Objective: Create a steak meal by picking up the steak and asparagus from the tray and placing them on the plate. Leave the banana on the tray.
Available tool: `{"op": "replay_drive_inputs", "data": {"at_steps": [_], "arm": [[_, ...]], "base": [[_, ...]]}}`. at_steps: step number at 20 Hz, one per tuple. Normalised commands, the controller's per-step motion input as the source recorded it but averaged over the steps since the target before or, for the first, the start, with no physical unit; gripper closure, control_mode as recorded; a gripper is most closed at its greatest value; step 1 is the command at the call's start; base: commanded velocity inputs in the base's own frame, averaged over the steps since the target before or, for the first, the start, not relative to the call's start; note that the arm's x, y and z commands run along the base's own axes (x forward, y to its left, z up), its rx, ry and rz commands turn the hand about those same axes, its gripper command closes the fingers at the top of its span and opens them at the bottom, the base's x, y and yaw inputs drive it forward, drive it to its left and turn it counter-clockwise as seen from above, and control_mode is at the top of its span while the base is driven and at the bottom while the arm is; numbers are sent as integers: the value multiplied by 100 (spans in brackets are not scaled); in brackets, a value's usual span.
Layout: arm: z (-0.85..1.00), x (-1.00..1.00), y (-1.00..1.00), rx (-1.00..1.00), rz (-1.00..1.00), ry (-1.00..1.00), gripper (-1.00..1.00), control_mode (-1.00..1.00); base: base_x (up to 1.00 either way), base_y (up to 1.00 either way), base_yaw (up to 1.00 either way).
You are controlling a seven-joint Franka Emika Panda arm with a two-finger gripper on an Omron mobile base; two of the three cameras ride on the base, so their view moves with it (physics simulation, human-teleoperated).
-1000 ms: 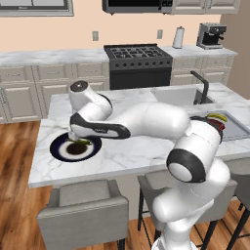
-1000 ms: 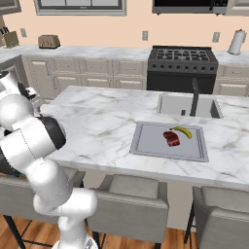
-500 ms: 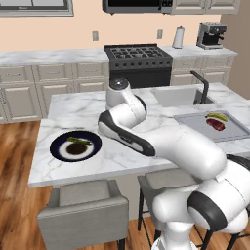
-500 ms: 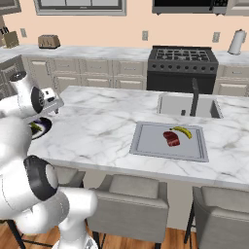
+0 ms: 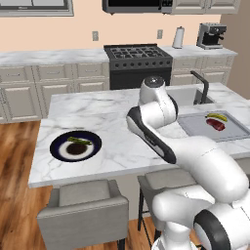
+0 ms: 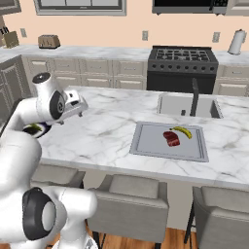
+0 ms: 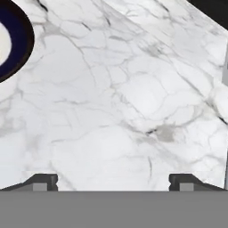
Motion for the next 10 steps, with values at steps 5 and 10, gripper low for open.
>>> {"op": "replay_drive_inputs", "data": {"at_steps": [5, 10], "arm": [[0, -17, -100, 5, -33, 0, -100, -100], [0, 4, -100, 10, -34, 0, -100, -100]], "base": [[0, 0, 0], [0, 0, 0]]}}
